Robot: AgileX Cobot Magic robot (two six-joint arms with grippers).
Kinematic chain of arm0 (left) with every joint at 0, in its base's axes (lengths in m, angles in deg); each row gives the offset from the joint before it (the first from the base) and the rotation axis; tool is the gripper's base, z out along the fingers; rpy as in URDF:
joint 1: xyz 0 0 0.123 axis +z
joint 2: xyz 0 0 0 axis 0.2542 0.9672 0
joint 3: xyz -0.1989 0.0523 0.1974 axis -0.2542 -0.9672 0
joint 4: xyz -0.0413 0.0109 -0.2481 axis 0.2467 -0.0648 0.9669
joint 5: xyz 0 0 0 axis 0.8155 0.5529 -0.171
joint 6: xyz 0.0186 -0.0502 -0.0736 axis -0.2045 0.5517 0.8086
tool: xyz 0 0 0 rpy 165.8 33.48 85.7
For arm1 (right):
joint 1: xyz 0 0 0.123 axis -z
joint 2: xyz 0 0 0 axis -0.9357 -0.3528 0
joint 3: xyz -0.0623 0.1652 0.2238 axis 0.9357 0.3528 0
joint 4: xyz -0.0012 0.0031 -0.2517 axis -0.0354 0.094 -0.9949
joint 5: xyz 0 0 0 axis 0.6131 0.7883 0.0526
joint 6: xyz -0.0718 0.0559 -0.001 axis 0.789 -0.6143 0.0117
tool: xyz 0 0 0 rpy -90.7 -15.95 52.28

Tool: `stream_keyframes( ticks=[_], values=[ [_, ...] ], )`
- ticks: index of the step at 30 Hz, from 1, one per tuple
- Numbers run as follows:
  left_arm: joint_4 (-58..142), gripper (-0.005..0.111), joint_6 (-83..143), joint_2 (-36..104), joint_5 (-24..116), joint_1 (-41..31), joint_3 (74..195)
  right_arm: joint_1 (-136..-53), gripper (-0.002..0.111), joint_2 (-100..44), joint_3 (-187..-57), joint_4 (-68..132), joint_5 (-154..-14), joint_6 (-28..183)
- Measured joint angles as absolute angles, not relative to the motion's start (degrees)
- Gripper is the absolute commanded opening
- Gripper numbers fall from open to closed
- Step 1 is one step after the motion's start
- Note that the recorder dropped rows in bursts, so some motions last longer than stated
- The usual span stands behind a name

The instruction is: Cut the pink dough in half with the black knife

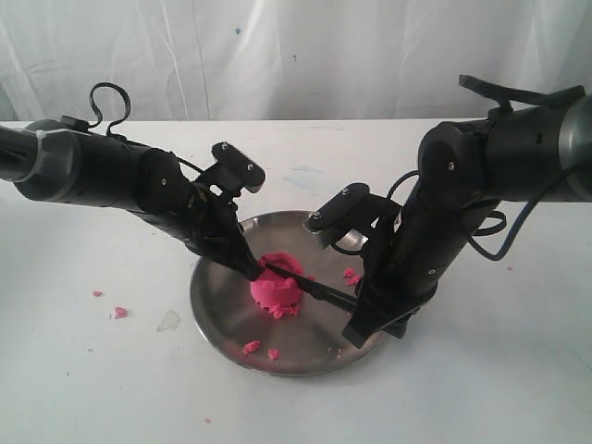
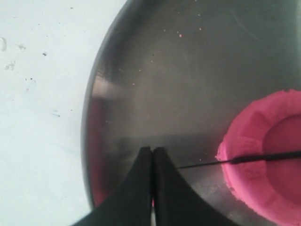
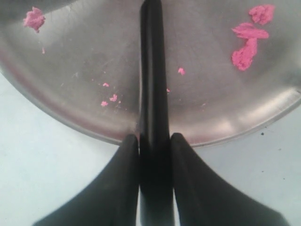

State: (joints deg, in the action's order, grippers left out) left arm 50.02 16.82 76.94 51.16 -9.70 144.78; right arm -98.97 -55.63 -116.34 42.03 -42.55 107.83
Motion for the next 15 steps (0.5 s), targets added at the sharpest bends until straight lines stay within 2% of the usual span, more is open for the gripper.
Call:
stream_keyframes(
  ticks=[15],
  values=[
    [53.0,0.0,24.9,76.9,51.1,-9.8,144.8,-99.0,0.0,-55.6,-116.3,42.0,-42.6,107.8]
  ],
)
